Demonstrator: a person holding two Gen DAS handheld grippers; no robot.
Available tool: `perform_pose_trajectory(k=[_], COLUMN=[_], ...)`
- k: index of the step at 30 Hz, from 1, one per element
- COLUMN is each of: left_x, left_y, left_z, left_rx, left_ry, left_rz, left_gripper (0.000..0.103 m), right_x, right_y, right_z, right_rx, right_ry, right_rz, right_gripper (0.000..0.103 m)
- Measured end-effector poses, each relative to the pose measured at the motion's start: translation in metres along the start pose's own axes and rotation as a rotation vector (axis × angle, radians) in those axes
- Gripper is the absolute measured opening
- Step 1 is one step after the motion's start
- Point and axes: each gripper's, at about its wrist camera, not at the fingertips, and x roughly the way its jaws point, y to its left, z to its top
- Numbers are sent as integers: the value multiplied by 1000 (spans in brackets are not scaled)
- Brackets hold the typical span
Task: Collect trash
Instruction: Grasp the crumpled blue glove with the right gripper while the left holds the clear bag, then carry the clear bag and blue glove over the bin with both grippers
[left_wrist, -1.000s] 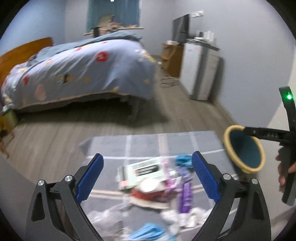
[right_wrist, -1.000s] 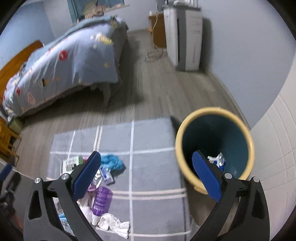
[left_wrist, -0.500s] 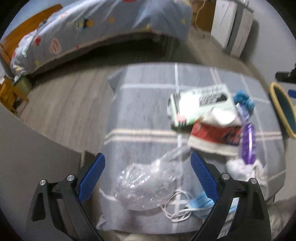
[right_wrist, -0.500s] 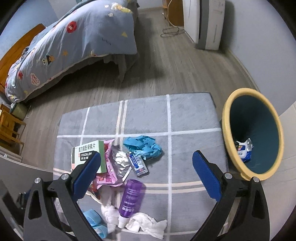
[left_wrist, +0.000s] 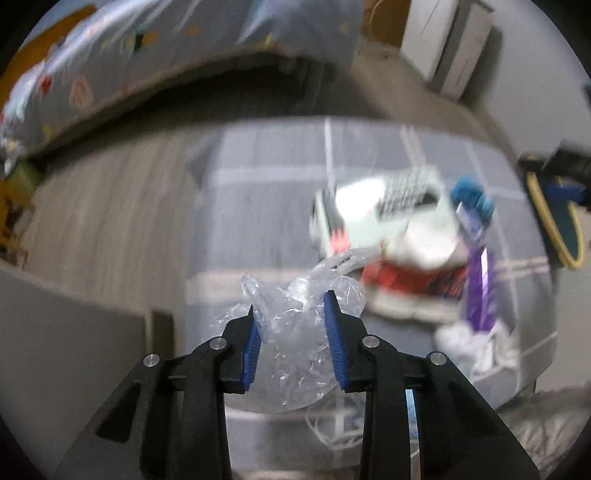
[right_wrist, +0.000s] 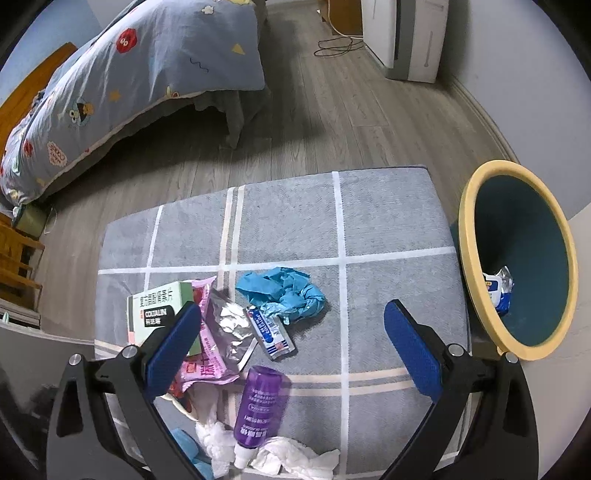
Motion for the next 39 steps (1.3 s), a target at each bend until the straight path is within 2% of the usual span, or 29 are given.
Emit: perform_pose_trajectory(k=[5,10,12,14,18,20,22,23,29,39], left_x=[-32,-30,-23,-20,-21,-18,-15,-14,-12,-18], left_y=[9,5,1,-1,-10,-14,-19,-21,-33,-44], left_z=[45,58,64,71,83,86,87,88,91,98], left_rx=[29,59,25,-19,-12,-21,-5,5,26,37], left_ry=[-97,-136,-131,-137,-164,-158,-151,-150,-146,-167], left_rz=[-20,-48,-99,-149,-146,-163,-159,-156,-162,-169], left_gripper=[34,34,34,34,35,35,35,35,35,35], right_x=[13,33,44,56,82,93,99,99,89,36], right_y=[-8,-8,-9,-11,-15,-15,-14,-13,-13,-29], right_z=[5,8,10,12,11,7,6,7,9,13], right_rx=[10,-7,5,24,86,101,105,101,75,62], right_ry=[5,40,67,90,136,159,164,162,141,43], right_rz=[-5,8,18,27,69,93,126,135,133,115], right_gripper=[97,97,97,92,86,74,68,61,45,44])
